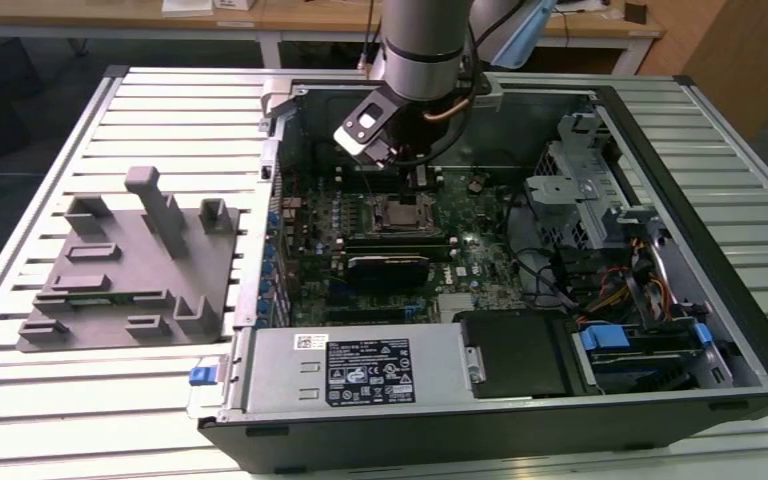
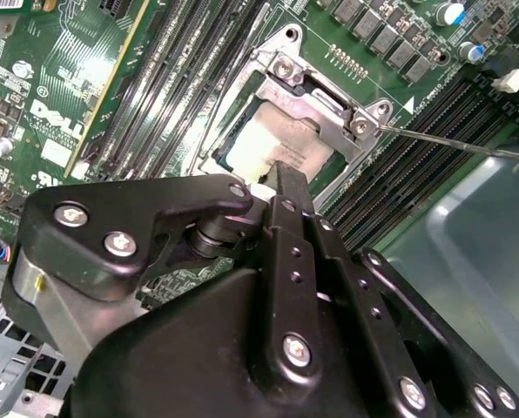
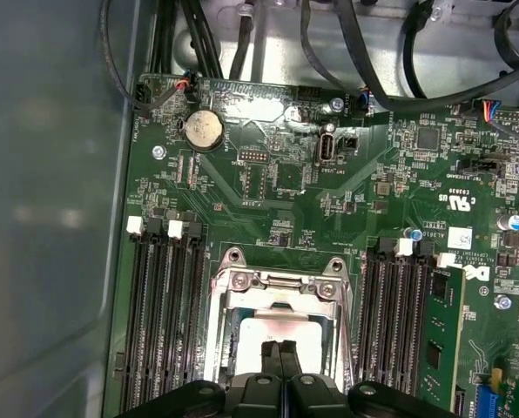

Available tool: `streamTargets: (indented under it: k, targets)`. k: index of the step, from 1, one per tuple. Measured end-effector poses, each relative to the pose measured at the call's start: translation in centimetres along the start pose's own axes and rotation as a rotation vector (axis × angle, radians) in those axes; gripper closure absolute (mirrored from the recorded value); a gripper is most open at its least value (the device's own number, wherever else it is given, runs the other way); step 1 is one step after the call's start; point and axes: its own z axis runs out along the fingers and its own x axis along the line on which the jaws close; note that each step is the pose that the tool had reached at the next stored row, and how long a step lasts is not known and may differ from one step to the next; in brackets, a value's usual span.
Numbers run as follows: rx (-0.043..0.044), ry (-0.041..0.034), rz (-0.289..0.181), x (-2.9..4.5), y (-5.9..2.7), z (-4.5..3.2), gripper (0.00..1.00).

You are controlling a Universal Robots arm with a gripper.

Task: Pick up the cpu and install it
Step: 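Close the cpu cover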

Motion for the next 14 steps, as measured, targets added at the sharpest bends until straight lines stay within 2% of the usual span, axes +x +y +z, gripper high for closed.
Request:
streamTargets:
  k: [8,14]
  targets:
    - [-0.0001,0.0001,0.0,0.01,-0.1,0.15,0.89]
    - [0.0,0.0,0.0,0.04,-0.63,0.4,0.89]
